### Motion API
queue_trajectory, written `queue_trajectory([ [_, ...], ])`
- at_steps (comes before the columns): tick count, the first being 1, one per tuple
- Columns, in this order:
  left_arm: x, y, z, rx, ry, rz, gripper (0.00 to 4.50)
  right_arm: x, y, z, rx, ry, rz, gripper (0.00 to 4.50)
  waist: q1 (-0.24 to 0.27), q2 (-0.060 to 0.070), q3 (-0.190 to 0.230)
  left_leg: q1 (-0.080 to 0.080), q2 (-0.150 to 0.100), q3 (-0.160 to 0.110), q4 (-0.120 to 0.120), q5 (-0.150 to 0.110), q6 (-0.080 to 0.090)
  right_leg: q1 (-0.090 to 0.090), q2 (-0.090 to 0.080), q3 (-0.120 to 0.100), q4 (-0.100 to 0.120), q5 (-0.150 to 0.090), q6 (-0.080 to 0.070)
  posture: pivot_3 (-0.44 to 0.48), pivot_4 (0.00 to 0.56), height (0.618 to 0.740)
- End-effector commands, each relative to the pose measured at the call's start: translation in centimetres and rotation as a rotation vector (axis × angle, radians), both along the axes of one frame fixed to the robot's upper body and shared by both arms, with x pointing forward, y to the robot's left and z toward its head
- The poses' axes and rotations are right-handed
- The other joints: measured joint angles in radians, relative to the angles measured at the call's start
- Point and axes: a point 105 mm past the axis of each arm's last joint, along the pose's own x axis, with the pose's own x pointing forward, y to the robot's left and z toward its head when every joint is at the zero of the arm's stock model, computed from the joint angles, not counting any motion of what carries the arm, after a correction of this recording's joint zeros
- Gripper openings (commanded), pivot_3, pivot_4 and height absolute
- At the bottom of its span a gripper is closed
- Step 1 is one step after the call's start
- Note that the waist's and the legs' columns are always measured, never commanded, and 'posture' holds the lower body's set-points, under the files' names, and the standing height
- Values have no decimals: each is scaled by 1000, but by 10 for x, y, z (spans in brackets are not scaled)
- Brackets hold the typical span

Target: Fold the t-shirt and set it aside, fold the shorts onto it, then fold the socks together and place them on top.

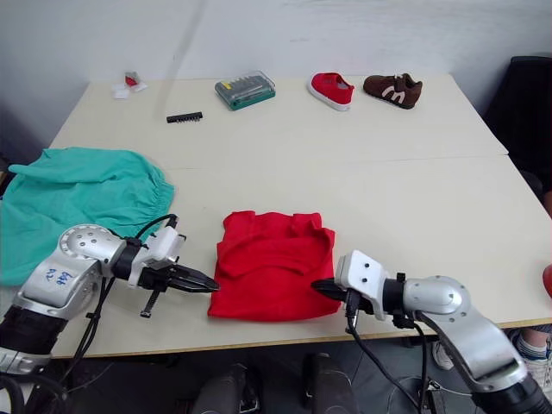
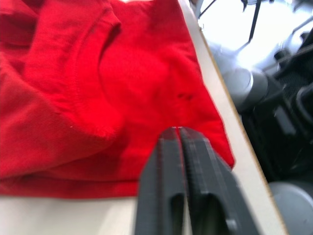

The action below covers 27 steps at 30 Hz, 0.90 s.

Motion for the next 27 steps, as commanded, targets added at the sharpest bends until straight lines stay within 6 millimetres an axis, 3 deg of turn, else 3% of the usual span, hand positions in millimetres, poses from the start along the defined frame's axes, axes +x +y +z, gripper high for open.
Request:
queue_trajectory([
  [1,12,-4,-6,52,-66,-6,55,1,4,-7,-54,-39,35,0,0,0,0,0,0,0,0,0,0,0,0,0,0,0,0,0,150,740],
  [6,38,-8,-11,88,-133,49,55,5,1,-23,-133,-52,55,0,1,0,0,0,0,0,1,0,1,0,0,0,0,0,1,0,150,740],
  [11,67,-21,5,-24,-131,156,55,7,2,-28,-162,-76,80,0,1,0,0,0,0,0,2,1,1,1,0,-1,1,1,1,0,150,740],
  [13,89,-24,21,-117,-103,283,55,8,2,-30,-164,-79,82,0,2,-1,0,0,0,0,2,1,1,2,0,-1,1,1,2,0,150,740],
  [15,122,-19,43,-250,0,515,55,9,0,-36,-175,-83,83,0,3,-4,1,0,0,-1,3,2,2,2,0,-1,2,1,2,0,150,740],
  [17,134,-12,48,-292,88,631,55,10,0,-40,-178,-84,84,0,2,-8,0,0,-1,-2,3,3,2,2,0,-2,3,2,3,0,150,740],
  [23,138,3,40,-243,112,721,55,12,-2,-43,-178,-94,86,0,-5,-8,-1,3,-1,0,2,4,0,3,0,0,4,1,4,0,150,740],
  [24,136,2,44,-256,106,698,55,12,-2,-42,-175,-97,85,0,-4,-8,-1,3,-1,0,2,4,0,3,0,0,4,1,4,0,150,740],
  [27,103,-18,82,-399,121,448,55,16,-2,-32,-118,-102,65,0,-3,-10,0,3,-1,0,2,4,-1,2,0,0,5,1,4,0,150,740],
])
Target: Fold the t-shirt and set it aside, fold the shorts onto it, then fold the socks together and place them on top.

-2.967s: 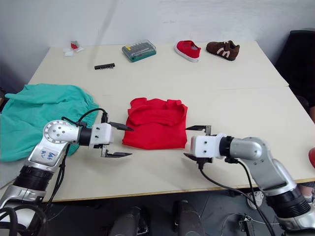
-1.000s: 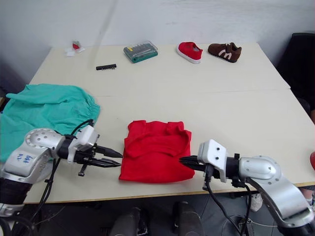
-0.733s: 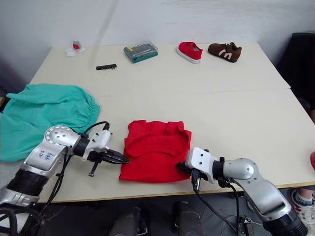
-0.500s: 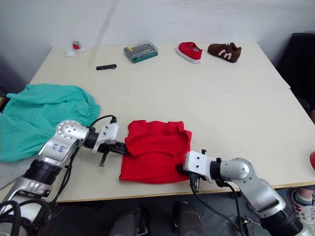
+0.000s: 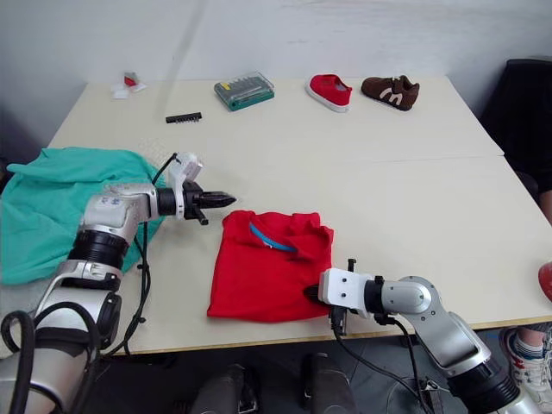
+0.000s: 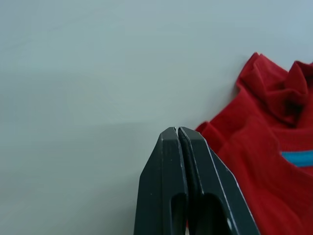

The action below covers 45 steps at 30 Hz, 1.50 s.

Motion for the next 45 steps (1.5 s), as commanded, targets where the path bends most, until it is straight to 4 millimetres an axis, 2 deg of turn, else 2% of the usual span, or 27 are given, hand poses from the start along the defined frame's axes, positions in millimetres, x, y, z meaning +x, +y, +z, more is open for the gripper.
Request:
queue_trajectory([
  [1,-38,-23,59,-141,-149,-287,55,4,-7,-1,19,35,-48,0,0,0,0,0,0,0,0,0,0,0,0,0,0,0,0,0,150,740],
  [4,-71,-34,57,-116,-133,-457,55,7,-4,10,62,37,-51,0,1,0,0,0,0,-1,0,0,0,0,-1,1,0,0,-1,0,150,740],
  [6,-91,-45,37,-16,-124,-565,55,9,-2,16,90,55,-56,0,1,1,0,1,-1,-1,0,0,-1,0,-1,1,1,0,-1,0,150,740],
  [8,-102,-49,20,67,-129,-626,55,11,0,19,89,58,-58,0,2,2,0,1,-1,-1,0,0,-1,0,-1,1,1,-1,-1,0,150,740],
  [12,-102,-53,-19,221,-164,-651,55,18,2,22,70,50,-73,0,3,2,0,0,0,-1,0,0,-1,-1,-1,1,1,-1,-2,0,150,740],
  [14,-99,-55,-31,256,-170,-640,55,22,4,24,83,57,-82,0,3,2,0,0,0,-1,0,0,-1,-1,-1,1,1,-1,-3,0,150,740],
  [17,-92,-50,-61,353,-168,-607,55,25,15,40,172,107,-82,0,0,2,0,0,0,-1,-1,0,0,-1,-1,1,1,-1,-3,0,150,740],
  [19,-92,-46,-71,389,-180,-608,55,18,19,48,195,151,-37,0,2,2,0,0,0,-1,-1,-1,0,-2,-1,1,1,-1,-3,0,150,740],
  [21,-91,-44,-72,379,-181,-597,55,14,19,53,190,160,-15,0,4,2,0,-1,0,-2,-2,-1,0,-2,-1,0,1,-2,-4,0,150,740],
  [24,-89,-43,-71,364,-186,-586,55,29,17,55,168,122,-74,0,4,2,0,0,0,-2,-1,-2,1,-1,-2,0,1,-2,-4,0,150,740],
  [32,-85,-45,-66,328,-191,-557,55,45,11,16,-45,0,-80,0,3,2,0,0,0,-2,-2,-1,1,-1,-2,-1,1,-1,-4,0,150,740],
  [35,-87,-45,-66,322,-189,-559,55,61,7,13,-57,-52,-144,0,1,2,0,0,0,-2,-1,-1,1,0,-2,-1,1,-1,-4,0,150,740],
  [37,-90,-44,-68,321,-184,-571,55,73,7,21,-37,-102,-182,0,1,2,0,1,0,-2,-1,0,0,0,-2,-1,2,-1,-4,0,150,740],
  [42,-98,-40,-75,344,-179,-600,55,112,9,61,136,-141,-312,0,-3,3,0,1,0,-2,-1,0,-1,-1,-2,-1,3,-1,-5,0,150,740],
  [45,-98,-39,-76,348,-177,-597,55,132,2,67,150,-155,-384,0,-3,3,0,1,1,-2,-2,1,-2,-1,-1,-1,3,-2,-5,0,150,740],
])
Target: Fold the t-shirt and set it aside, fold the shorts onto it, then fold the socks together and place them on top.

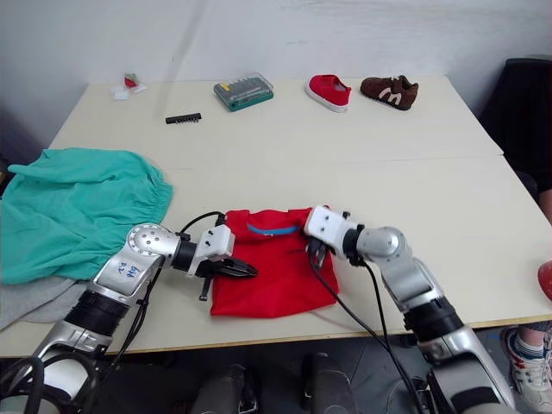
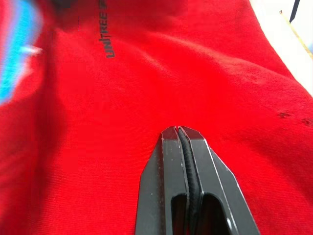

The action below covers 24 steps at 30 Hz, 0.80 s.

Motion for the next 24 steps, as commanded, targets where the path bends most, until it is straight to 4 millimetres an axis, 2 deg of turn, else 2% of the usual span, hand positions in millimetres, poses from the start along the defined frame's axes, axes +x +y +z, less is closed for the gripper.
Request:
queue_trajectory([
  [1,-6,8,-18,61,50,14,55,24,-17,10,21,-30,-115,0,0,0,0,0,0,0,0,0,0,0,0,0,0,0,0,0,150,740],
  [3,-5,9,-19,60,48,20,55,32,-22,13,39,-29,-148,0,0,0,0,0,0,0,0,0,0,0,0,0,0,0,0,0,150,740],
  [6,-4,10,-19,52,43,32,55,25,-13,31,176,2,-86,0,-2,1,0,0,0,1,-1,0,0,0,0,0,-1,0,0,0,150,740],
  [8,-3,10,-18,33,40,47,55,4,-2,40,224,27,36,0,-2,3,0,0,0,1,-1,0,0,0,0,0,0,0,0,0,150,740],
  [10,-1,9,-13,-2,42,69,55,-21,7,38,220,71,149,0,0,3,0,0,1,0,-1,0,0,0,1,0,-1,0,0,0,150,740],
  [14,9,2,7,-119,70,143,55,-55,14,14,169,179,231,0,3,3,0,0,0,-1,-1,-1,1,0,0,0,-1,0,0,0,150,740],
  [16,15,0,16,-169,110,184,55,-67,13,-11,95,223,224,0,4,3,0,-1,0,-1,-1,-2,3,0,0,0,-1,0,0,0,150,740],
  [20,31,3,20,-187,138,285,55,-75,2,-48,-43,276,169,0,5,3,0,-1,0,-1,-1,-1,2,0,0,-1,-2,0,0,0,150,740],
  [24,55,19,19,-170,128,424,55,-82,-6,-60,-92,302,154,0,5,3,0,-1,0,-1,-1,-1,1,0,0,-1,-2,0,0,0,150,740],
])
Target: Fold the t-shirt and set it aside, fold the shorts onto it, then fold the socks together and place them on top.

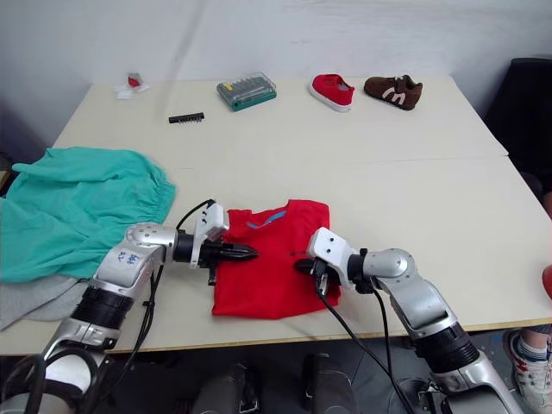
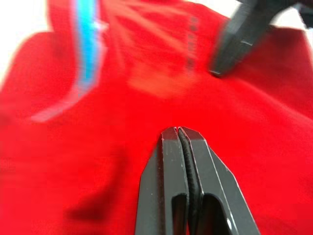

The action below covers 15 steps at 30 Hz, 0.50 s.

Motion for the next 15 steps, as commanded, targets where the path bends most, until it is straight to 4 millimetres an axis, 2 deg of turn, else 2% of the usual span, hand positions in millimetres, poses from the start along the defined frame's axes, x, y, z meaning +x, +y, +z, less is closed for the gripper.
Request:
queue_trajectory([
  [1,25,22,3,25,-18,152,55,-6,-13,-19,-68,48,-32,0,1,0,0,0,0,0,0,0,0,0,0,0,0,0,0,0,150,740],
  [5,48,54,2,102,-64,272,55,-8,-17,-16,-57,42,-51,0,3,-1,0,0,0,-1,0,0,0,1,0,-1,-1,0,0,0,150,740],
  [7,60,70,16,81,-102,343,55,-9,-19,-10,-32,39,-74,0,5,-1,0,0,0,-1,0,0,0,1,-1,-1,-1,0,0,0,150,740],
  [9,66,77,32,29,-126,377,55,-11,-21,-5,-6,42,-88,0,4,-1,0,0,0,-1,0,0,0,1,-1,-2,-1,0,0,0,150,740],
  [12,57,69,55,-77,-125,292,55,-18,-19,9,67,56,-89,0,3,-1,0,-1,0,-2,0,-1,1,0,-1,-3,-1,0,0,0,150,740],
  [15,29,54,75,-151,-106,116,55,-23,-23,28,170,97,-137,0,3,-1,0,-5,0,-3,0,-1,-1,-2,-1,-4,-2,0,0,0,150,740],
])
